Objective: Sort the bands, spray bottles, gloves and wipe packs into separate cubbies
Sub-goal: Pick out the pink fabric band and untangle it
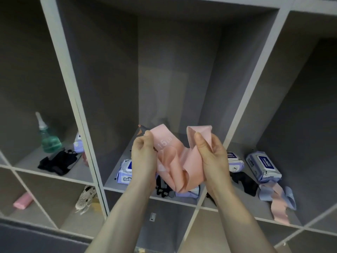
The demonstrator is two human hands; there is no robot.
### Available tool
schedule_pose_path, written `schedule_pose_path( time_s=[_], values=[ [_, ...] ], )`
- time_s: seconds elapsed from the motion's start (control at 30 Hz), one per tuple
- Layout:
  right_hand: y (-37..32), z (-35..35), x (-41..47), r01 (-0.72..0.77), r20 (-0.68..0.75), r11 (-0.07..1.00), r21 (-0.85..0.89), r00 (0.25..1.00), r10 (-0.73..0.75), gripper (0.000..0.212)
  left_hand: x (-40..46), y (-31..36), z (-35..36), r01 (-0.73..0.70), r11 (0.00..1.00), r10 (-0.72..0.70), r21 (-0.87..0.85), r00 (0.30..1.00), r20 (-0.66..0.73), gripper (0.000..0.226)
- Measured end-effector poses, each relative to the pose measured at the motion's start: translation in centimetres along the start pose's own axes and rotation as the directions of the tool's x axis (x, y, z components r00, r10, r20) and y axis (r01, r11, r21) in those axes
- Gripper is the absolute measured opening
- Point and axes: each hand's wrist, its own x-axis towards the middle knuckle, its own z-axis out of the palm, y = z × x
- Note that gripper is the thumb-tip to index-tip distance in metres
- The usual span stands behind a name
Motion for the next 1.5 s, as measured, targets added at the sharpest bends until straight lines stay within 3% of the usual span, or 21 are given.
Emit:
schedule_pose_path(
  time_s=[0.17,0.33,0.5,0.67,0.83,0.97,1.13,1.2,1.27,1.33,1.5],
  values=[
    [0.4,0.4,-0.1,-0.019,0.046,1.000,-0.013,0.999,0.020,0.020,-0.2,-0.5,0.1,-0.029,1.000,0.030,-0.002,0.998,0.061,0.021],
    [0.7,0.4,0.2,0.022,0.135,1.000,-0.015,0.991,-0.020,0.024,-0.2,-0.8,0.0,0.009,0.998,0.005,-0.064,0.976,0.216,0.056],
    [0.3,-0.6,1.2,0.104,0.252,0.994,-0.043,0.963,-0.090,0.019,0.9,0.2,-1.2,-0.062,0.986,0.102,-0.153,0.957,0.271,0.014],
    [-1.0,-0.6,1.9,0.045,0.260,0.999,-0.020,0.965,-0.038,0.028,2.1,1.8,-2.2,-0.261,0.964,0.213,0.044,0.864,0.456,0.013],
    [-1.5,0.4,2.2,0.054,0.398,0.998,-0.039,0.917,-0.033,0.026,2.3,2.4,-1.4,-0.186,0.975,0.066,0.119,0.759,0.648,0.021],
    [-1.3,0.3,2.4,0.100,0.349,0.990,-0.098,0.935,-0.060,0.016,2.8,1.9,-1.1,-0.242,0.969,0.183,0.057,0.848,0.497,0.007],
    [-0.2,-0.2,2.8,0.154,0.355,0.959,-0.239,0.933,-0.061,0.054,3.4,1.8,-1.2,-0.239,0.971,0.229,-0.030,0.878,0.420,0.012],
    [0.1,-0.1,3.0,0.238,0.325,0.923,-0.303,0.936,-0.134,0.043,3.7,1.8,-1.2,-0.232,0.972,0.223,-0.029,0.881,0.418,0.015],
    [0.0,0.0,3.1,0.299,0.339,0.904,-0.306,0.921,-0.191,0.017,3.8,1.9,-1.1,-0.216,0.976,0.212,-0.038,0.885,0.415,0.015],
    [-0.2,0.1,3.0,0.273,0.380,0.925,-0.265,0.911,-0.160,0.013,3.8,2.0,-1.1,-0.219,0.975,0.218,-0.047,0.879,0.424,0.016],
    [-0.3,0.2,3.0,0.039,0.432,0.990,-0.132,0.902,0.022,0.011,3.6,2.2,-0.9,-0.237,0.970,0.234,-0.046,0.876,0.421,0.015]
  ],
)
